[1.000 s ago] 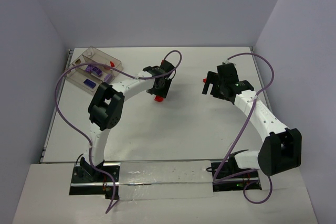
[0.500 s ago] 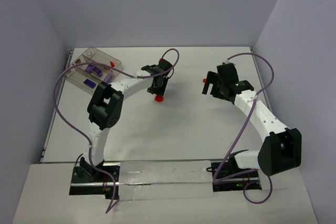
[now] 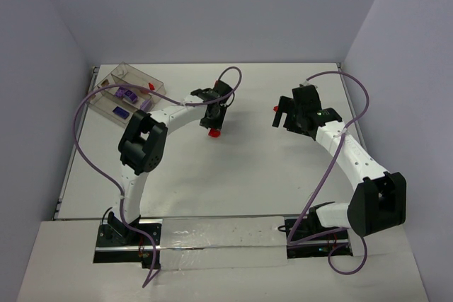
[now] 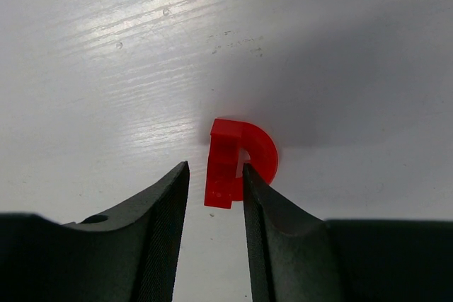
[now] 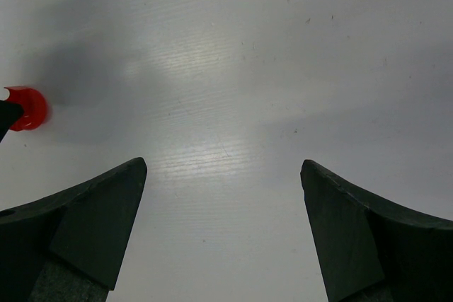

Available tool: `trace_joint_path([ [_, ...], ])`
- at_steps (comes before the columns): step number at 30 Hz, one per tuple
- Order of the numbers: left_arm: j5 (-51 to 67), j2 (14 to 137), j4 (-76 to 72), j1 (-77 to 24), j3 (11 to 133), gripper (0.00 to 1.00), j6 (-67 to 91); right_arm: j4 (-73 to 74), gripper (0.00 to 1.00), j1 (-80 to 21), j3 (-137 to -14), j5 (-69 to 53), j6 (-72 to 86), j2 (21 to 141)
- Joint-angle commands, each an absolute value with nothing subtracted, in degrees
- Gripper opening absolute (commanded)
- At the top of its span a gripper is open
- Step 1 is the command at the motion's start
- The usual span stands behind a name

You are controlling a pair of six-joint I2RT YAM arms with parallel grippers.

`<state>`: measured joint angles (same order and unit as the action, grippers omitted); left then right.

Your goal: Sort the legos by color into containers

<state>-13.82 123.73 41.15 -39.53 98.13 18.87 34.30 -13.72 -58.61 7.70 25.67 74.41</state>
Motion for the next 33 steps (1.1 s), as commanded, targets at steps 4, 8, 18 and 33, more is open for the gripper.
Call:
trace_joint_path([
  [4, -12.83, 125.07, 38.52, -39.37, 96.81, 0.39, 19.34, 33.84, 0.97, -13.8, -60.91, 8.0, 25.58, 74.0],
  [8, -13.52, 124.93, 38.32, -39.37, 96.42, 0.31, 19.69, 33.93, 0.97, -13.8, -60.91, 8.0, 25.58, 74.0],
  [18, -14.95, 118.43, 43.17, -35.54, 103.13, 0.0, 21.73, 34.17, 0.97, -13.8, -61.08, 8.0, 25.58, 73.23],
  [33, -13.27, 119.41, 45.86, -10.52, 119.64, 0.0, 31.13, 33.66, 0.97, -13.89, -60.14, 6.26, 26.02, 72.9],
])
